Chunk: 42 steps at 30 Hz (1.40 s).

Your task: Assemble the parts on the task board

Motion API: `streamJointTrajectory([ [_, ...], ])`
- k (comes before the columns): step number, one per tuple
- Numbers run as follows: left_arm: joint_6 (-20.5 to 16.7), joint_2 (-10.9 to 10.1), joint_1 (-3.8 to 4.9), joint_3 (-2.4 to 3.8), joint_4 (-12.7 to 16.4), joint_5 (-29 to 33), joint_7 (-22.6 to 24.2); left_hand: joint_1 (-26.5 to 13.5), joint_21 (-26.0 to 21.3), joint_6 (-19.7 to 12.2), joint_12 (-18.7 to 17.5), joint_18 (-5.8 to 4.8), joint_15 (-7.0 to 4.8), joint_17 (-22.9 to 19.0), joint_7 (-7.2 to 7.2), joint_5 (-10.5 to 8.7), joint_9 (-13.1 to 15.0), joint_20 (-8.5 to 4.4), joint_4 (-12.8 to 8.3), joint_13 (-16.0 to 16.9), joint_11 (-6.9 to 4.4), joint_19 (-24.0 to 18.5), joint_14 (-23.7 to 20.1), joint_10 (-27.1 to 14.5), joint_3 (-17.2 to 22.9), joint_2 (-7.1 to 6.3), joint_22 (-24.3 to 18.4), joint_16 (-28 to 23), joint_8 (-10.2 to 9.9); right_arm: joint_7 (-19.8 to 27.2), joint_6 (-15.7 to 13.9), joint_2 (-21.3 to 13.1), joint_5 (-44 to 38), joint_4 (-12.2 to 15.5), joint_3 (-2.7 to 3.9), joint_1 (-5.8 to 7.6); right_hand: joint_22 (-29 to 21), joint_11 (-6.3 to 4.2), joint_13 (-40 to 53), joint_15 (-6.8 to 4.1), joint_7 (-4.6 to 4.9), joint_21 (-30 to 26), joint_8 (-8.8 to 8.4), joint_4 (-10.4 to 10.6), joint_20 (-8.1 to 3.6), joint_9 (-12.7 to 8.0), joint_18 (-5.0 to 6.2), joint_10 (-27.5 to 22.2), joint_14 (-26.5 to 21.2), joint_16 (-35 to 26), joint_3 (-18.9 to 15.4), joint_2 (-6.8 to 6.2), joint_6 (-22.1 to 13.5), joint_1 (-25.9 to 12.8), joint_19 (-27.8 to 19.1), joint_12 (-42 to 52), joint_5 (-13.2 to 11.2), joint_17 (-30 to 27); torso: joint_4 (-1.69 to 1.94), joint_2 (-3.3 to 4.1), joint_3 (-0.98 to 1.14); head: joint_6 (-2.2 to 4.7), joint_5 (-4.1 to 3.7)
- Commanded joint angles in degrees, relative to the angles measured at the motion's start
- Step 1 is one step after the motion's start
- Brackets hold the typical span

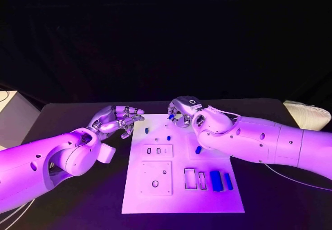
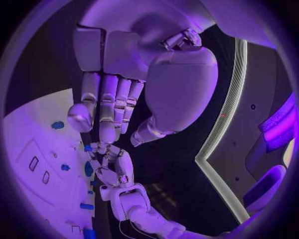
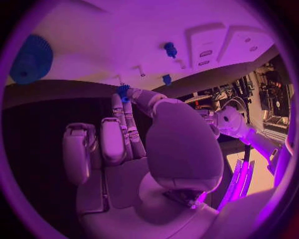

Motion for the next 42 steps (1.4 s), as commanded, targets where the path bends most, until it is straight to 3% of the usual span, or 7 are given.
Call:
streamJointTrajectory([
  [1,1.21,0.14,0.12,0.07,0.22,0.38,0.64,0.39,-0.31,-0.21,0.3,-0.16,0.0,-0.08,0.18,0.13,0.05,0.16,-0.4,0.1,0.03,-0.41,-0.29,-0.31,0.09,0.18,0.01,-0.22,0.12,-0.19,0.59,0.52,-0.23,-0.52,0.02,0.0,6.25,-0.27,0.39,-0.21,0.03,-0.34,0.14,0.05,-0.31,0.03,-0.6,0.39,0.82,0.36,0.43,0.43,-0.37,0.32,1.71,0.15,-0.07,0.05,0.09,0.06,-0.07,-0.39,0.06],
  [4,1.35,0.12,0.15,0.09,0.29,0.37,0.6,0.4,-0.31,-0.17,0.31,-0.16,0.02,-0.13,0.2,0.13,0.07,0.17,-0.41,0.11,0.05,-0.42,-0.33,-0.4,0.1,0.2,0.02,-0.27,0.16,-0.27,0.79,0.84,-0.24,-0.95,0.02,0.0,6.17,-0.26,0.39,-0.2,0.03,-0.39,0.14,0.05,-0.31,0.05,-0.58,0.38,0.81,0.36,0.43,0.43,-0.39,0.31,1.67,0.15,-0.09,0.02,0.21,0.1,-0.2,-0.7,-0.04],
  [12,1.6,-0.01,0.23,0.13,0.45,0.36,0.54,0.4,-0.31,-0.17,0.31,-0.16,0.02,-0.13,0.2,0.13,0.07,0.17,-0.41,0.11,0.05,-0.42,-0.33,-0.4,0.1,0.2,0.02,-0.27,0.16,0.33,1.42,1.49,0.59,-2.03,0.01,0.0,6.18,-0.23,0.39,-0.18,0.05,-0.39,0.13,0.09,-0.28,0.12,-0.59,0.3,0.81,0.38,0.44,0.44,-0.46,0.19,1.67,0.15,-0.17,0.0,0.24,0.14,-0.18,-1.14,-0.01],
  [20,1.71,-0.13,0.29,0.17,0.85,0.22,0.39,0.4,-0.35,-0.14,0.35,-0.14,0.07,-0.3,0.29,0.13,0.12,0.22,-0.46,0.13,0.12,-0.51,-0.45,-0.63,0.15,0.21,-0.06,-0.45,0.22,0.66,2.36,2.33,1.25,-3.51,0.01,0.0,6.12,-0.23,0.39,-0.18,0.05,-0.43,0.12,0.09,-0.28,0.13,-0.57,0.29,0.79,0.33,0.44,0.44,-0.48,0.17,1.64,0.15,-0.18,-0.09,0.5,0.24,-0.34,-1.42,0.05],
  [27,1.55,-0.34,0.34,0.21,1.11,0.0,0.39,0.35,-0.39,-0.18,0.39,-0.13,0.1,-0.33,0.33,0.12,0.13,0.25,-0.45,0.14,0.16,-0.59,-0.47,-0.71,0.13,0.2,-0.14,-0.48,0.22,0.87,3.24,2.85,1.33,-4.58,-0.01,-0.06,6.12,-0.21,0.39,-0.16,0.06,-0.44,0.11,0.12,-0.26,0.19,-0.57,0.23,0.78,0.34,0.45,0.45,-0.53,0.09,1.64,0.15,-0.22,-0.12,0.23,0.27,-0.23,-1.52,0.22],
  [42,1.77,-0.26,0.41,0.24,1.02,-0.04,0.2,0.35,-0.39,-0.18,0.39,-0.13,0.1,-0.33,0.33,0.12,0.13,0.25,-0.45,0.14,0.16,-0.59,-0.47,-0.71,0.13,0.2,-0.14,-0.48,0.22,1.49,3.56,3.93,1.55,-5.56,-0.04,-0.29,6.03,-0.2,0.39,-0.14,0.07,-0.51,0.11,0.15,-0.24,0.26,-0.55,0.18,0.76,0.34,0.43,0.44,-0.58,-0.03,1.59,0.16,-0.27,-0.17,0.34,0.25,-0.24,-1.52,0.35],
])
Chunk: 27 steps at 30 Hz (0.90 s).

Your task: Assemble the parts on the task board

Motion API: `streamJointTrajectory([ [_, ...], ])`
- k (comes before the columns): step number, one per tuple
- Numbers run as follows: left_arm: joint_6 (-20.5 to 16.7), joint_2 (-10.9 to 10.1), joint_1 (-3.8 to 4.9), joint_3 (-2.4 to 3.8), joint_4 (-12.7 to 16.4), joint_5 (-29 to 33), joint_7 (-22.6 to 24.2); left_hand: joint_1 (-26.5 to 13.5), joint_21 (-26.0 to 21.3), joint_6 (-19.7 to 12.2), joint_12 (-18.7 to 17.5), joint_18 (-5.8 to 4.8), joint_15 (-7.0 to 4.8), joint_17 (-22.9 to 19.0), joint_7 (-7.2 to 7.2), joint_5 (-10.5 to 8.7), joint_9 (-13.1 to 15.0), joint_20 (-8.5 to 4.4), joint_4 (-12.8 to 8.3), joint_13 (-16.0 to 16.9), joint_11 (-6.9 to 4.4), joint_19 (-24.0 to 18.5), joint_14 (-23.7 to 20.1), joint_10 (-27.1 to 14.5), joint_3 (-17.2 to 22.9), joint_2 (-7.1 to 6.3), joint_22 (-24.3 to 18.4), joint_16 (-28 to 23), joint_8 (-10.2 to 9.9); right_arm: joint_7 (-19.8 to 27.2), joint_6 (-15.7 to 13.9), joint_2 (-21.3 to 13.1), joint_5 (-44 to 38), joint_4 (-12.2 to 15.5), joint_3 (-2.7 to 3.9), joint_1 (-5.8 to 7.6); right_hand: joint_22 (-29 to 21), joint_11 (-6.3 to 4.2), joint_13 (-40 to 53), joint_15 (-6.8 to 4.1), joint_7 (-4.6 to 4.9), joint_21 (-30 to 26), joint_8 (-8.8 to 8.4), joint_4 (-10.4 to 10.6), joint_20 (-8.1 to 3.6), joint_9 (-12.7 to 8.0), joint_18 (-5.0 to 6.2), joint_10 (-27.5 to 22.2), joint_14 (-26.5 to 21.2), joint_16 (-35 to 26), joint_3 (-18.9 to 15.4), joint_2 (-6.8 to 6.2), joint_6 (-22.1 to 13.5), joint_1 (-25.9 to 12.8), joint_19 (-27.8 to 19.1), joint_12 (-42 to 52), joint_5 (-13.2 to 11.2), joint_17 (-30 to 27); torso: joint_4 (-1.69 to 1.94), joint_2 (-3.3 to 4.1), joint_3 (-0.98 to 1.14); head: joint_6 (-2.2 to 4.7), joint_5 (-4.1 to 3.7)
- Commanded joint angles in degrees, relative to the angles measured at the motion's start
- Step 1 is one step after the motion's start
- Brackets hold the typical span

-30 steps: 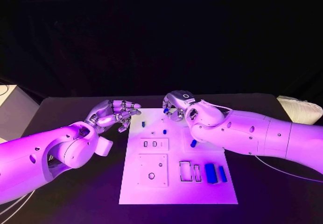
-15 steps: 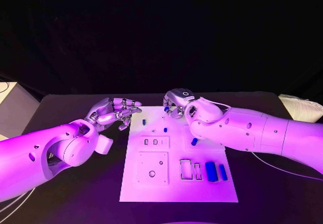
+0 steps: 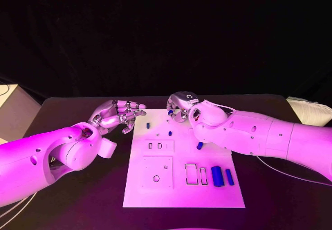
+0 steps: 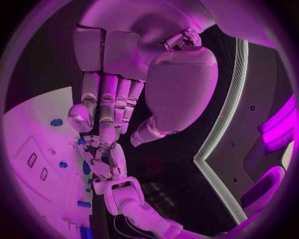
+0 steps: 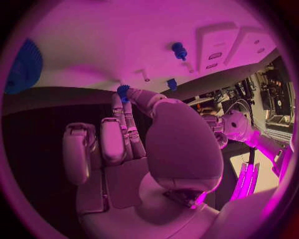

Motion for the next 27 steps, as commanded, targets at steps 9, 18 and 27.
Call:
streamJointTrajectory([
  [9,1.07,0.09,0.11,0.06,0.06,-0.02,0.28,0.35,-0.39,-0.19,0.4,-0.13,0.1,-0.08,0.33,0.12,0.07,0.05,-0.29,0.05,-0.04,-0.39,-0.48,-0.5,-0.03,0.2,-0.05,-0.26,0.22,0.96,0.93,0.63,0.18,-0.73,-0.07,-0.31,5.96,-0.18,0.39,-0.13,-0.08,-0.33,0.23,0.03,-0.23,0.13,-0.54,0.14,0.74,0.32,0.2,0.35,-0.45,-0.18,1.57,0.3,0.06,-0.17,0.01,0.06,-0.01,-0.06,0.18],
  [18,1.16,0.09,0.13,0.06,0.08,-0.02,0.21,0.26,-0.36,-0.2,0.56,-0.13,0.15,-0.12,0.35,0.12,0.12,0.12,-0.29,0.12,-0.02,-0.42,-0.51,-0.61,-0.03,0.2,-0.02,-0.33,0.28,1.71,1.76,1.05,0.3,-1.48,-0.07,-0.33,4.06,0.43,0.01,0.36,0.53,-1.78,-0.68,0.1,0.15,0.52,-0.11,-1.94,0.11,-0.69,0.45,-0.42,-2.21,-0.99,0.58,0.18,-1.28,-2.39,0.01,0.1,-0.06,-0.04,0.14],
  [27,1.3,0.02,0.14,0.06,0.02,-0.01,0.06,0.26,-0.36,-0.2,0.56,-0.13,0.15,-0.12,0.35,0.12,0.12,0.12,-0.29,0.12,-0.02,-0.42,-0.51,-0.61,-0.03,0.2,-0.02,-0.33,0.28,2.57,1.28,0.7,0.59,-1.36,-0.11,-0.31,-4.71,2.47,-0.94,1.97,2.31,-8.72,-4.18,0.85,1.63,0.1,1.81,-9.91,-1.95,-4.69,-1.51,-3.73,-7.26,-3.46,-3.73,0.14,-3.32,-9.56,0.02,0.03,-0.05,-0.25,0.34],
])
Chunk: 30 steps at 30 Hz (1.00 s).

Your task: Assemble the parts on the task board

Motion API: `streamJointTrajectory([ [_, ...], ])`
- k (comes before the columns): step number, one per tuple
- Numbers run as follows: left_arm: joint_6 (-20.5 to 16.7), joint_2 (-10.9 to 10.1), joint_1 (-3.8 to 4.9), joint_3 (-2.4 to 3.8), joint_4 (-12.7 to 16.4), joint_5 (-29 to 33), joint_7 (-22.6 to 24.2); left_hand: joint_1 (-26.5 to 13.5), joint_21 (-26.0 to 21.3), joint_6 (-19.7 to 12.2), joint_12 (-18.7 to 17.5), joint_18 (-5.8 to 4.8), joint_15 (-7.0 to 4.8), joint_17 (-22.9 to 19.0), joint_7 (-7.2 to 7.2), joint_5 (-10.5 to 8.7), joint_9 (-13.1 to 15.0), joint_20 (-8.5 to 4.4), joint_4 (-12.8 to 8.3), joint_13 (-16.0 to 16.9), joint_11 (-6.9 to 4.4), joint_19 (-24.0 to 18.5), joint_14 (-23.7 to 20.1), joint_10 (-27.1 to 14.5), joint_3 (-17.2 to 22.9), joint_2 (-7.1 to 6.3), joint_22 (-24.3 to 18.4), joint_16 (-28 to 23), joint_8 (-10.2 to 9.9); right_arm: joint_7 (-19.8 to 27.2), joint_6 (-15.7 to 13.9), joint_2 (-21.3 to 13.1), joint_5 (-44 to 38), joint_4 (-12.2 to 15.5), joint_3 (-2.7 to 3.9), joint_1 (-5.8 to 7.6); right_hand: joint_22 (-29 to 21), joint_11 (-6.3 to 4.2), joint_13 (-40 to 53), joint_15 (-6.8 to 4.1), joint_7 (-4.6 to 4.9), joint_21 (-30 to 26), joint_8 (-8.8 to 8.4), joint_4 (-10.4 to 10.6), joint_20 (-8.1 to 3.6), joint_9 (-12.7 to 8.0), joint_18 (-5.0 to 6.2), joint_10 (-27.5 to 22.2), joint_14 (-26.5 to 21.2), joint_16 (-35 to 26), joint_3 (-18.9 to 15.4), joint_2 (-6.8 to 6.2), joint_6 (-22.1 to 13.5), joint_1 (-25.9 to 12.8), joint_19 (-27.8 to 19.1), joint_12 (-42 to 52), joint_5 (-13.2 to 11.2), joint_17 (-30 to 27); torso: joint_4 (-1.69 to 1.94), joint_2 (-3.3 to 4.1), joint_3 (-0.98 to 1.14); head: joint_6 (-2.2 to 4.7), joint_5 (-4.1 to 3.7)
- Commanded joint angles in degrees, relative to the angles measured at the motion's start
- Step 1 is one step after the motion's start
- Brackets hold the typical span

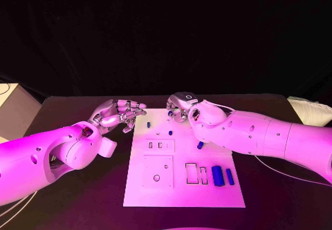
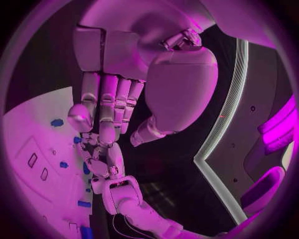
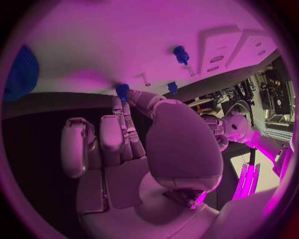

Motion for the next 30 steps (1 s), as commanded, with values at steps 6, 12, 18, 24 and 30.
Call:
streamJointTrajectory([
  [6,1.21,-0.01,0.09,0.06,-0.07,0.04,0.14,0.19,-0.35,-0.22,0.21,-0.13,-0.05,0.03,0.37,0.12,0.07,0.15,-0.24,0.09,0.21,-0.43,-0.26,-0.44,-0.01,0.27,-0.01,-0.29,0.31,-0.41,-2.64,-2.33,-0.28,2.65,-0.02,0.0,-4.76,0.08,0.15,0.11,-0.49,-4.7,-2.84,0.94,0.19,-1.05,1.48,-6.02,-0.62,-2.01,-11.62,0.91,-2.02,2.68,-1.54,0.02,-0.07,-4.58,-0.01,-0.1,0.16,-0.13,-0.01],
  [12,1.1,-0.04,0.09,0.05,-0.45,0.07,0.19,0.09,-0.29,-0.25,0.33,-0.14,-0.02,0.15,0.38,0.11,0.09,0.17,-0.15,0.14,0.22,-0.38,-0.18,-0.46,0.02,0.43,0.08,-0.2,0.33,-0.54,-6.18,-6.4,0.78,6.73,0.11,0.07,-4.87,-0.16,0.29,-0.07,-0.77,-5.04,-2.99,1.8,0.02,-1.24,1.48,-5.35,-0.75,-2.48,-14.33,1.55,-1.18,3.93,-1.27,0.25,0.42,-5.72,-0.28,-0.15,0.18,0.2,-0.03],
  [18,1.05,0.0,0.08,0.05,-0.75,0.1,0.33,-0.03,-0.27,-0.3,0.44,-0.14,-0.01,0.24,0.38,0.1,0.1,0.18,-0.05,0.18,0.22,-0.37,-0.11,-0.45,0.02,0.52,0.1,-0.12,0.33,3.95,-10.32,-12.95,9.83,11.86,0.68,0.66,-3.41,-0.99,0.65,-0.81,-1.07,-4.17,-2.63,3.26,-0.67,-1.43,1.17,1.69,-0.28,-1.63,-9.6,0.83,1.8,4.23,-0.28,1.42,2.73,-5.18,-0.81,-0.43,0.4,0.83,-0.17],
  [24,1.09,0.03,0.07,0.05,-1.28,0.1,0.4,-0.04,-0.26,-0.31,0.46,-0.15,-0.01,0.3,0.37,0.1,0.1,0.19,-0.04,0.19,0.21,-0.36,-0.08,-0.44,0.02,0.53,0.12,-0.08,0.32,11.12,-6.48,-18.14,20.47,12.94,0.96,2.09,0.61,-2.4,2.37,-1.78,-1.27,-1.02,-3.12,3.89,-1.41,-1.48,0.36,10.42,0.97,1.36,-6.73,0.42,2.05,3.79,1.49,4.2,-0.09,-0.84,-1.38,-0.64,0.55,1.5,-0.7],
  [30,1.22,0.18,0.06,0.04,-1.65,0.05,0.4,-0.12,-0.12,-0.4,0.96,-0.17,-0.09,0.48,0.25,0.1,0.15,0.21,-0.04,0.41,0.07,-0.24,0.09,-0.13,-0.03,0.56,0.31,0.09,0.37,12.27,-1.21,-20.47,23.33,11.38,1.02,2.66,8.69,-3.68,63.63,-2.77,-2.02,5.35,-3.59,3.16,-2.77,-0.84,-1.35,16.24,3.49,10.42,-16.06,1.29,-0.52,3.06,4.56,65.16,1.93,13.92,-1.69,-0.83,0.66,1.86,-0.59],
])
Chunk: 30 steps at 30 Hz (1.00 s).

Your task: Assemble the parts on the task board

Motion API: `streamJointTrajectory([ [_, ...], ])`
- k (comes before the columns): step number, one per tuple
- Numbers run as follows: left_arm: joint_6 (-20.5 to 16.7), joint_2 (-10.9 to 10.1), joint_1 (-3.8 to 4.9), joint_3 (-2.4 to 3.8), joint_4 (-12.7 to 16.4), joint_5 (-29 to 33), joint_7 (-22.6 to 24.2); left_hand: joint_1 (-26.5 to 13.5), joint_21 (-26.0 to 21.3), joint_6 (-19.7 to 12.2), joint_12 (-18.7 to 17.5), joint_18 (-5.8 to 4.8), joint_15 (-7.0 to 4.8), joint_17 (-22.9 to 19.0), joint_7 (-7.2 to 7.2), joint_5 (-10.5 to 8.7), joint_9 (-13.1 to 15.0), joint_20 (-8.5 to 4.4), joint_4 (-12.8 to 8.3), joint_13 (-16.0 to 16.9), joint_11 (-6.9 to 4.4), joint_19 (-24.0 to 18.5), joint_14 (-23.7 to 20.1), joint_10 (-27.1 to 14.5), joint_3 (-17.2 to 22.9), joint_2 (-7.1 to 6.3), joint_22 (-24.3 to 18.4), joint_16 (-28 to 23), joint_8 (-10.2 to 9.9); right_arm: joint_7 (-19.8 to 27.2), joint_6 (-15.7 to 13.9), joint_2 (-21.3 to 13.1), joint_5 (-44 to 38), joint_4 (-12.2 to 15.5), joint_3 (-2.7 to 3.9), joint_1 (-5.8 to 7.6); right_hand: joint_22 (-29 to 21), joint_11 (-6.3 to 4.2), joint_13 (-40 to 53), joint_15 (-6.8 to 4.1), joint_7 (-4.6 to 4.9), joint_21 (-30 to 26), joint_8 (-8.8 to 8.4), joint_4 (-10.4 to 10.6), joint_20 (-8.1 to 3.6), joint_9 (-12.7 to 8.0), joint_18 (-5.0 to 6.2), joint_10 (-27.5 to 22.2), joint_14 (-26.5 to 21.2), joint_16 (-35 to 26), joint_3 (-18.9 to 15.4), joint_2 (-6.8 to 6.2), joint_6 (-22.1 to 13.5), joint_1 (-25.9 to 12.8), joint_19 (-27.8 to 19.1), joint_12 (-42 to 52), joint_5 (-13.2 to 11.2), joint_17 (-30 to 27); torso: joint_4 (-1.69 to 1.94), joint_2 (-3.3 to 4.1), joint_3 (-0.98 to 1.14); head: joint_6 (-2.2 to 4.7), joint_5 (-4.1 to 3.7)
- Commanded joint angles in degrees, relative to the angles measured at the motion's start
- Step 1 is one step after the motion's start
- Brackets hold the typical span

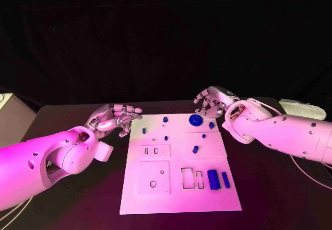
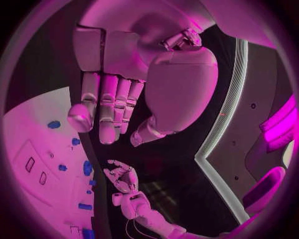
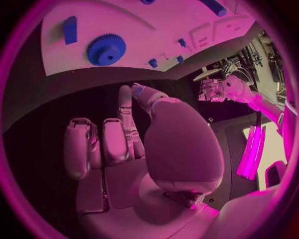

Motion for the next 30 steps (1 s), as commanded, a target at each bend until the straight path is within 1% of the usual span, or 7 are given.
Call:
streamJointTrajectory([
  [1,1.07,0.22,0.06,0.05,-0.06,0.03,0.48,-0.11,-0.12,-0.19,0.26,-0.17,-0.09,0.05,0.04,0.1,0.05,0.21,-0.04,0.04,-0.14,-0.24,0.09,0.07,-0.03,0.55,0.05,0.09,0.37,3.29,5.87,-0.36,5.23,-0.86,0.02,0.13,6.76,1.09,55.99,0.9,1.14,3.85,0.11,1.21,0.94,0.64,-1.97,0.94,2.67,7.2,-4.86,2.4,-2.17,0.17,2.14,53.47,1.06,13.18,-0.3,-0.14,0.12,0.12,0.06],
  [3,1.15,0.29,0.05,0.05,-0.09,-0.01,0.45,-0.11,-0.12,-0.19,0.26,-0.17,-0.09,0.05,0.04,0.1,0.05,0.21,-0.04,0.04,-0.14,-0.24,0.09,0.07,-0.03,0.55,0.05,0.09,0.37,1.98,7.97,-0.46,4.79,-1.45,0.03,0.18,6.17,1.4,59.85,1.21,1.23,3.31,0.15,1.42,1.04,0.67,-1.8,2.7,3.4,9.0,-5.19,2.35,-2.61,0.3,1.85,57.12,1.27,17.32,-0.21,-0.14,0.14,0.11,0.0],
  [4,1.2,0.32,0.05,0.05,-0.1,-0.03,0.43,-0.11,-0.12,-0.19,0.26,-0.17,-0.09,0.05,0.04,0.1,0.05,0.21,-0.04,0.04,-0.14,-0.24,0.09,0.07,-0.03,0.55,0.05,0.09,0.37,1.23,8.99,-0.44,4.47,-1.76,0.03,0.2,9.06,2.01,66.82,1.79,1.52,5.72,0.47,2.18,1.6,0.81,-2.49,6.51,4.55,11.96,-6.56,2.59,-3.26,0.28,3.16,63.66,2.51,24.6,-0.08,-0.1,0.06,0.11,-0.1],
  [7,1.3,0.37,0.05,0.05,-0.1,-0.09,0.39,-0.11,-0.12,-0.19,0.26,-0.17,-0.09,0.05,0.04,0.1,0.05,0.21,-0.04,0.04,-0.14,-0.24,0.09,0.07,-0.03,0.55,0.05,0.09,0.37,-0.68,11.42,-0.14,3.34,-2.47,0.03,0.23,11.67,2.33,67.55,2.14,1.78,7.91,0.9,2.89,1.91,0.96,-3.11,6.99,5.02,13.06,-8.36,2.68,-3.65,0.47,4.33,64.33,2.52,27.66,0.01,-0.07,-0.02,0.13,-0.2],
  [14,1.39,0.34,0.04,0.05,-0.13,-0.16,0.34,-0.11,-0.12,-0.19,0.26,-0.17,-0.09,0.05,0.04,0.1,0.05,0.21,-0.04,0.04,-0.14,-0.24,0.09,0.07,-0.03,0.55,0.05,0.09,0.37,-4.1,13.89,1.17,1.12,-3.35,-0.02,0.12,14.12,2.46,67.55,2.34,1.97,9.98,1.29,3.78,2.16,1.06,-3.74,6.99,5.29,13.57,-9.88,3.15,-3.91,0.72,5.46,64.33,2.45,29.18,-0.06,0.03,0.09,-0.04,-0.09],
  [18,1.43,0.32,0.04,0.05,-0.08,-0.22,0.33,-0.11,-0.12,-0.19,0.26,-0.17,-0.09,0.05,0.04,0.1,0.05,0.21,-0.04,0.04,-0.14,-0.24,0.09,0.07,-0.03,0.55,0.05,0.09,0.37,-5.58,13.8,1.98,0.35,-4.08,-0.06,-0.07,14.56,2.46,67.55,2.36,1.96,10.36,1.4,3.88,2.18,1.09,-3.85,6.99,5.31,13.61,-10.0,3.3,-3.85,0.87,5.68,64.33,2.51,29.31,-0.14,-0.03,0.01,-0.16,-0.12],
  [30,1.62,0.25,0.04,0.05,-0.07,-0.37,0.25,-0.12,-0.08,-0.22,0.54,-0.16,-0.14,0.17,-0.02,0.11,0.09,0.19,-0.09,0.17,-0.2,-0.25,0.19,0.09,-0.06,0.52,0.06,0.19,0.42,-7.8,12.92,3.93,-1.11,-5.45,-0.1,-0.69,15.05,2.47,67.55,2.38,1.96,10.77,1.56,4.15,2.21,1.14,-3.98,6.99,5.34,13.67,-10.24,3.46,-3.77,0.9,5.91,64.33,2.53,29.48,-0.13,-0.05,0.07,-0.57,-0.21],
])
